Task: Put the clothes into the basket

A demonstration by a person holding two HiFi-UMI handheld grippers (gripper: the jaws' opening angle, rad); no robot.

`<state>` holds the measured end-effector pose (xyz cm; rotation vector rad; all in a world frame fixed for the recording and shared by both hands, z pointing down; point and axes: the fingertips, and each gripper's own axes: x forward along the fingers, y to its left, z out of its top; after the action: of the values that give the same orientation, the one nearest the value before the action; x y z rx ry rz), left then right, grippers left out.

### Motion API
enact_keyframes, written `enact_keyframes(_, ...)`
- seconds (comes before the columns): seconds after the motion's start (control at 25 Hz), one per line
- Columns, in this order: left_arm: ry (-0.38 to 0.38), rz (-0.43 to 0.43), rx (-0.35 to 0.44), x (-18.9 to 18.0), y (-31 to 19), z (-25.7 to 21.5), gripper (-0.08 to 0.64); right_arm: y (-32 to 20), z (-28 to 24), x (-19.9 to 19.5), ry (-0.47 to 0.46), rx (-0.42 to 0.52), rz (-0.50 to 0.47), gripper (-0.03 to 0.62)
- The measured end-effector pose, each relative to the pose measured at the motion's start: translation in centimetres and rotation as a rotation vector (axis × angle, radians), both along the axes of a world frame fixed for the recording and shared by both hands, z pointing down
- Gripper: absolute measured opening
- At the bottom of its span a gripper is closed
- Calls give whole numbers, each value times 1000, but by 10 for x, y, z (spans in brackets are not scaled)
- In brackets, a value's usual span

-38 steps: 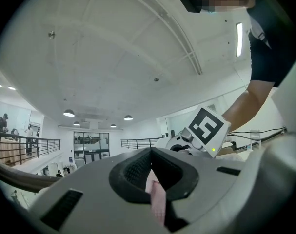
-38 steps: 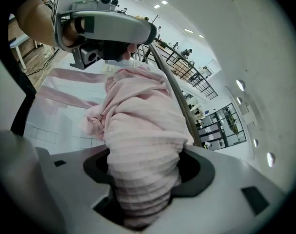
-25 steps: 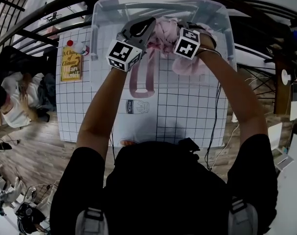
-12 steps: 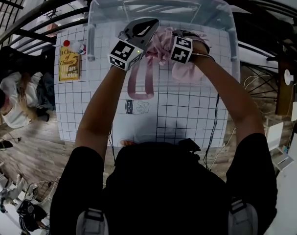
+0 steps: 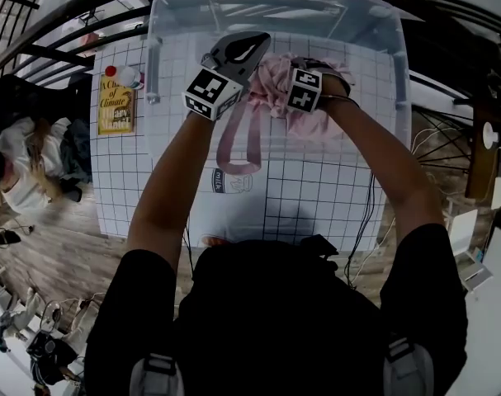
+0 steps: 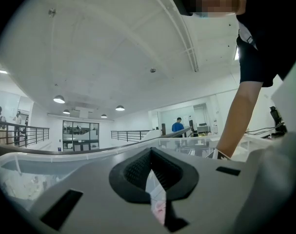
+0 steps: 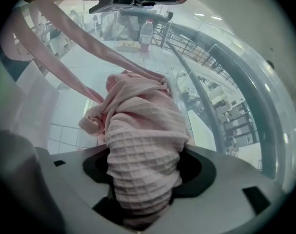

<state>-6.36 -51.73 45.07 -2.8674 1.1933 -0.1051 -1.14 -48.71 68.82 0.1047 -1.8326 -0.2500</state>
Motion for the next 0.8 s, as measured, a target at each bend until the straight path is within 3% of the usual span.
enact_keyframes(0.52, 9, 0, -15, 2, -1, 8, 2, 5, 39, 1, 23, -27, -30, 330)
enact_keyframes(0.8, -53, 41, -77, 11, 2, 34, 2, 7, 45, 2, 32, -33, -30, 337)
